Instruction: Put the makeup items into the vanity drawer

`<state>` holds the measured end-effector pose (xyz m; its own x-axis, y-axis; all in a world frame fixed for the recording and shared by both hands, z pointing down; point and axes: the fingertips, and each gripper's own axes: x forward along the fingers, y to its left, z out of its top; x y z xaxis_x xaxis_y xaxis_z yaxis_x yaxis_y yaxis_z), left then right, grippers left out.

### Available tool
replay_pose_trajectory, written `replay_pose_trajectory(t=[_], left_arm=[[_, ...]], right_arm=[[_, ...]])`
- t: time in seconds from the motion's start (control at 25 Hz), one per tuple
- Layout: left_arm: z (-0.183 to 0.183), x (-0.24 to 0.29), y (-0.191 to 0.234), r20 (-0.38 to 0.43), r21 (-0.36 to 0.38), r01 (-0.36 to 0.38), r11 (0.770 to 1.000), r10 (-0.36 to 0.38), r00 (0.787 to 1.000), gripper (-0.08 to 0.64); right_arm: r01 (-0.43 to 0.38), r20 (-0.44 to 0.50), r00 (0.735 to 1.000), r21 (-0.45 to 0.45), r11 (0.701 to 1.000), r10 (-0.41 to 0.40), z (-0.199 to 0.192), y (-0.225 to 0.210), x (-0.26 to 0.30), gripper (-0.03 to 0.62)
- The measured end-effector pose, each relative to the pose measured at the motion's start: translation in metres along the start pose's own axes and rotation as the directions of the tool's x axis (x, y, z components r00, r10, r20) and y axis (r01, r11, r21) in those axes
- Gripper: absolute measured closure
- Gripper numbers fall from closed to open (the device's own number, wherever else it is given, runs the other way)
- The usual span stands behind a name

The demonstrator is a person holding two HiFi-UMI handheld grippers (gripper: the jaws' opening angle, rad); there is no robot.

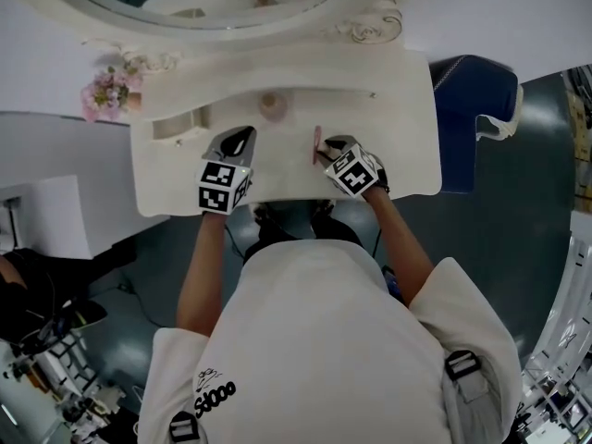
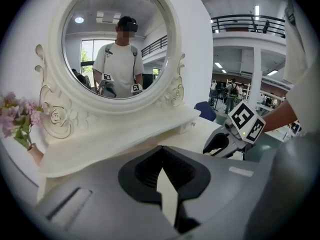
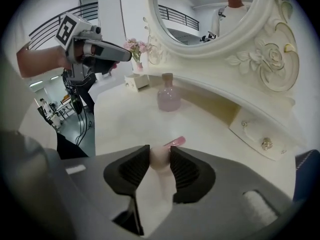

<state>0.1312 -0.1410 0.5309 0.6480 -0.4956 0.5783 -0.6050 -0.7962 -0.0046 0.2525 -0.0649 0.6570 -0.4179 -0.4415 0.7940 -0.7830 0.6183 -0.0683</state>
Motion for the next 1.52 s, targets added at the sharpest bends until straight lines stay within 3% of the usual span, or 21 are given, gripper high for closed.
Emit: replay_pose_trajectory(t=[0.32, 0.64, 0.92, 1.24, 1.4, 1.52], left_arm=[[-0.004, -0.018, 0.017, 0.037, -0.001, -0.007, 1.0, 0.007, 0.999, 0.541], [-0.009, -0.053, 0.057, 0.095, -0.029, -0.054, 0.998, 0.057, 0.994, 0.541], [-0.03, -0.091, 0.112, 0.125, -0.106, -0.133, 0.985, 0.146, 0.981, 0.541], [-0.061, -0.129, 0.17, 0.136, -0.185, -0.21, 0.96, 0.237, 0.962, 0.541], [-0.082, -0.149, 0.202, 0.124, -0.217, -0.242, 0.946, 0.272, 0.954, 0.541], [-0.098, -0.162, 0.226, 0.108, -0.227, -0.256, 0.94, 0.286, 0.952, 0.541]], right_arm=[[0.069, 0.013, 0.998, -0.018, 0.997, -0.069, 0.023, -0.009, -0.018, 0.479], [0.143, 0.134, 0.982, -0.083, 0.986, -0.131, 0.106, 0.001, -0.039, 0.479], [0.116, 0.224, 0.972, -0.209, 0.971, -0.067, 0.195, 0.049, -0.019, 0.477], [0.05, 0.216, 0.976, -0.319, 0.946, 0.021, 0.262, 0.102, 0.032, 0.476], [0.032, 0.207, 0.977, -0.332, 0.943, 0.04, 0.286, 0.12, 0.063, 0.472], [0.013, 0.209, 0.977, -0.288, 0.958, 0.05, 0.303, 0.13, 0.088, 0.471]])
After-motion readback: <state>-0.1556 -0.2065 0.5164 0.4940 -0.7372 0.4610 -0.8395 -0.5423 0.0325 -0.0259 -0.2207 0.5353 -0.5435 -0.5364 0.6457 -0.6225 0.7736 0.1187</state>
